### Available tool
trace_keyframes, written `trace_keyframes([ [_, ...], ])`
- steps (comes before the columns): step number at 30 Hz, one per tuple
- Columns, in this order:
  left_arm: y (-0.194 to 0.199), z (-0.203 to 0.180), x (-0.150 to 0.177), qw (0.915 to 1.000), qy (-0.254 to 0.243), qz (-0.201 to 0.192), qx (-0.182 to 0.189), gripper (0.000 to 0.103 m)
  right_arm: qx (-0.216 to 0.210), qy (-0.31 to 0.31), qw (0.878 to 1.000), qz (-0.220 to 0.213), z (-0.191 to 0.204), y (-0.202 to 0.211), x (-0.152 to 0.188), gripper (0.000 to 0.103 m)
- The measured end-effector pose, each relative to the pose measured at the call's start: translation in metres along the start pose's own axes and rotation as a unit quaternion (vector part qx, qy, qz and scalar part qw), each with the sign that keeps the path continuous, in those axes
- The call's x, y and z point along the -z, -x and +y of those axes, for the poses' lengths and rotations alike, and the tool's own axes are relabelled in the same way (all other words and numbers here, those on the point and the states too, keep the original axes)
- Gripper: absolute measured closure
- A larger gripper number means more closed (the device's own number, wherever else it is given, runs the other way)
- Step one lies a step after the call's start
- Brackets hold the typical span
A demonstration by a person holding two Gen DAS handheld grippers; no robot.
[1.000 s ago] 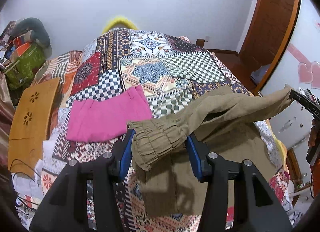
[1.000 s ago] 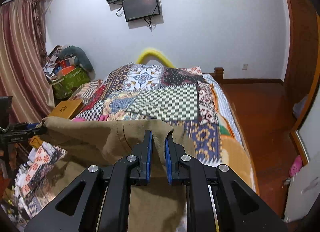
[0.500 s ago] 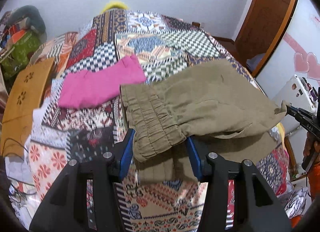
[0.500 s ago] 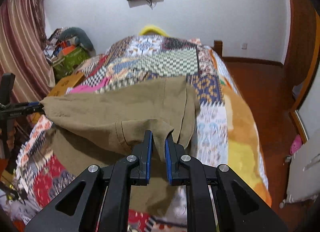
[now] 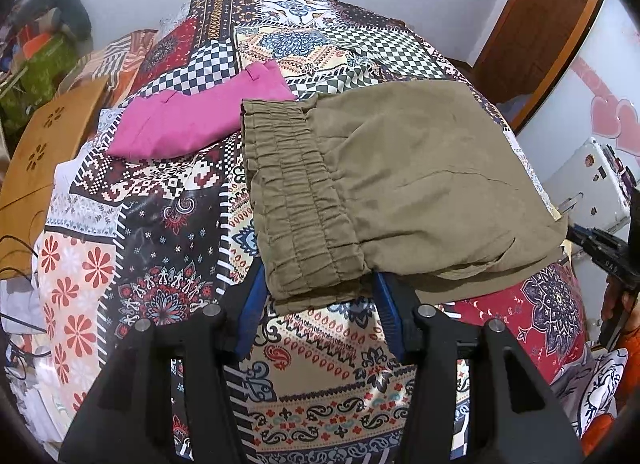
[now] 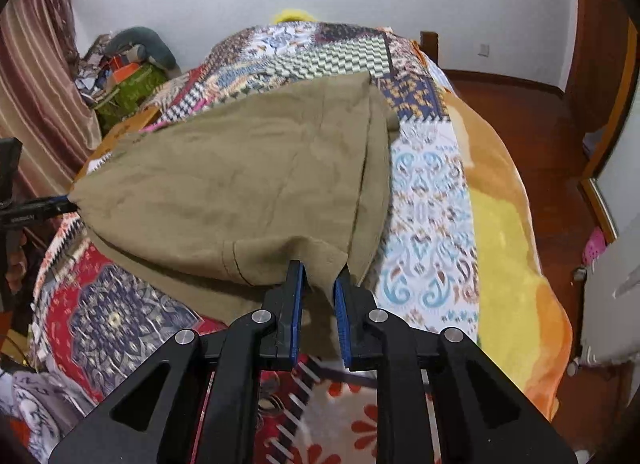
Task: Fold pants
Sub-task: 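Lower the folded pants onto the bed and open both tools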
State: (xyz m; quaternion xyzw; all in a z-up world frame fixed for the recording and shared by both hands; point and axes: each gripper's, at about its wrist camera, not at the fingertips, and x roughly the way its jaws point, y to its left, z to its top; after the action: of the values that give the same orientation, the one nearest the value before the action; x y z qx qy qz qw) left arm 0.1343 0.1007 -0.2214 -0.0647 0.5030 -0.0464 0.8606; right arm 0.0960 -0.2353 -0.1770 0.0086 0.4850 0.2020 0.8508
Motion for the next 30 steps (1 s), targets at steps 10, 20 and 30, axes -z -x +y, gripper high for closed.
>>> trace_keyframes([
  [10, 0.018, 0.014, 0.01, 0.9997, 0.02, -0.003, -0.009, 0.051, 0.026, -0.056, 0.998, 0.02, -0.027, 0.014, 0.022, 0.086],
  [20, 0.024, 0.016, -0.01, 0.9985, 0.049, -0.025, -0.006, 0.04, 0.019, -0.073, 0.997, -0.031, -0.018, 0.031, 0.002, 0.059],
  [30, -0.018, 0.009, -0.009, 0.9966, 0.076, 0.022, 0.025, 0.037, 0.003, -0.075, 0.997, 0.028, -0.011, -0.009, 0.006, 0.058],
])
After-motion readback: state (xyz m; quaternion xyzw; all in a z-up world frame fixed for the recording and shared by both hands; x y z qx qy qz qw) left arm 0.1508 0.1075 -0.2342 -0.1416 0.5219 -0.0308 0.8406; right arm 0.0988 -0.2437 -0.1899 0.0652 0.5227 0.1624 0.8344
